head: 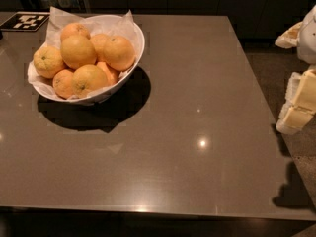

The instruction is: Pick orange from white bowl

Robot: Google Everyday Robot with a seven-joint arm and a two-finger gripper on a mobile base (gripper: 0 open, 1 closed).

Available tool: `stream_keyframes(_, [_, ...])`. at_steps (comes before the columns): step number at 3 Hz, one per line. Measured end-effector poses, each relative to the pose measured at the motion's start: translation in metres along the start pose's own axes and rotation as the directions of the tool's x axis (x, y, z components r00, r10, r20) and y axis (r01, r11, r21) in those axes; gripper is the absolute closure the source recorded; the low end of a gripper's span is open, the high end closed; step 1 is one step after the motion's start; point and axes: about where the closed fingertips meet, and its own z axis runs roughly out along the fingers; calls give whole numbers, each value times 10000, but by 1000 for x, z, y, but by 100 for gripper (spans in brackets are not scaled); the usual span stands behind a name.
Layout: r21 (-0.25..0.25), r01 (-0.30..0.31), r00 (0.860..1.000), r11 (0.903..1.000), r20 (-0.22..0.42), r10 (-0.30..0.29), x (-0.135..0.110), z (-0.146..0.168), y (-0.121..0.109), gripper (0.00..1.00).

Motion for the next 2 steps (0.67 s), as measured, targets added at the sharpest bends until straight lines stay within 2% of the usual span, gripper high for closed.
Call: stream_keyframes(2, [51, 86, 10000, 10000, 22, -86, -3, -2, -1, 0])
